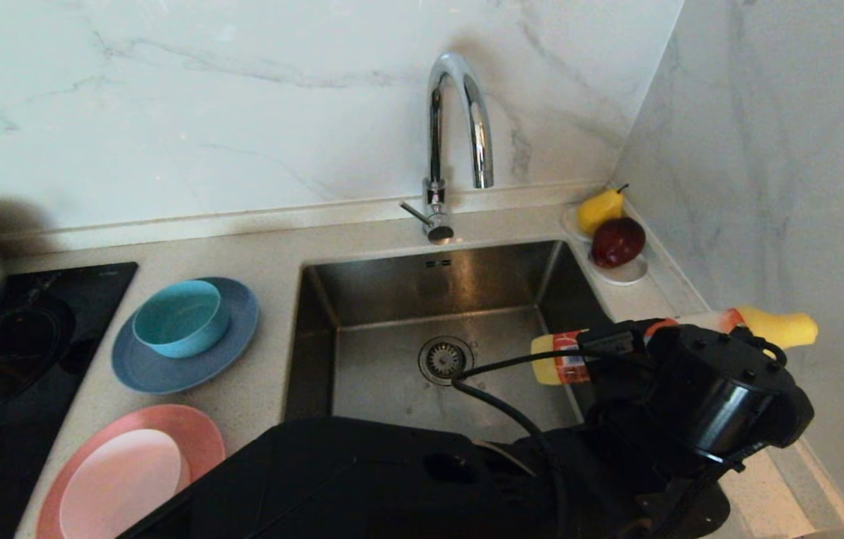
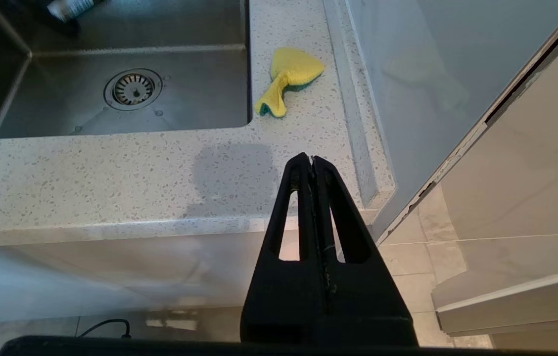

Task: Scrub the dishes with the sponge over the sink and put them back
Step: Squeeze it onto the sponge

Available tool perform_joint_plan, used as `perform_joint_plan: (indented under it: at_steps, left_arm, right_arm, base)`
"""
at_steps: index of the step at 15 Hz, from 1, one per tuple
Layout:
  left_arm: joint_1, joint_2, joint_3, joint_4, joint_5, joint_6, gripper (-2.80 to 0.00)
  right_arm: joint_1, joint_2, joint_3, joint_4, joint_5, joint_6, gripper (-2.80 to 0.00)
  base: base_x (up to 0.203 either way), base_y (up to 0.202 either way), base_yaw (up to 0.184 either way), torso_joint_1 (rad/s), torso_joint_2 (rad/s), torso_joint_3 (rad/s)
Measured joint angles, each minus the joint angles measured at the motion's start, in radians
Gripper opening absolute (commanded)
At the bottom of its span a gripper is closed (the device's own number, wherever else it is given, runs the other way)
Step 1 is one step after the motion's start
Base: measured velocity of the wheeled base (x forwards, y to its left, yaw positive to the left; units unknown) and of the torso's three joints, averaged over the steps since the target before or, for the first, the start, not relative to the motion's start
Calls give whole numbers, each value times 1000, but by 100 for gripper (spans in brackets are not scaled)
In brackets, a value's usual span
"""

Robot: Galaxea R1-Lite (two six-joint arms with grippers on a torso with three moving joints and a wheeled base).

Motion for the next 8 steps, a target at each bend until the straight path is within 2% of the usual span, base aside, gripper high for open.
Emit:
perform_joint_plan:
  at_steps: [8]
  left_arm:
    - [4, 78, -6, -1, 18, 58, -280]
  right_arm:
    - [0, 0, 0, 0, 0, 0, -280]
  base:
    - [0, 0, 0, 0, 0, 0]
